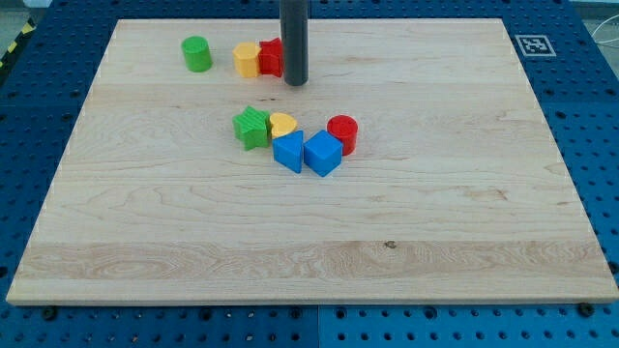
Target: Nudge the yellow hexagon and the red star up a bit
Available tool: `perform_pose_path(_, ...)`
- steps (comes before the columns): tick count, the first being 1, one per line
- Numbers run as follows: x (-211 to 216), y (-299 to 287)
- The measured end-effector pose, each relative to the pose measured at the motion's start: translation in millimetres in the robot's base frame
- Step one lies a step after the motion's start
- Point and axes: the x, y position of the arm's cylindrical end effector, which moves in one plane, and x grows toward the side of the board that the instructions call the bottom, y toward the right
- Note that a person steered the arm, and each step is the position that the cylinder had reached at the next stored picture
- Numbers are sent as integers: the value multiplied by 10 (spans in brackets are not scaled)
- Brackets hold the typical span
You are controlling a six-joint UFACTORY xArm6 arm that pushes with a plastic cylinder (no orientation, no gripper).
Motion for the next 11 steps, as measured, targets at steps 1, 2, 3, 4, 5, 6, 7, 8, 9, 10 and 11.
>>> perform_pose_path(1,57,-238)
perform_pose_path(2,-102,-277)
perform_pose_path(3,-110,-321)
perform_pose_path(4,-110,-515)
perform_pose_path(5,-113,-648)
perform_pose_path(6,-113,-655)
perform_pose_path(7,-191,-655)
perform_pose_path(8,-289,-655)
perform_pose_path(9,-296,-655)
perform_pose_path(10,-295,-650)
perform_pose_path(11,-240,-578)
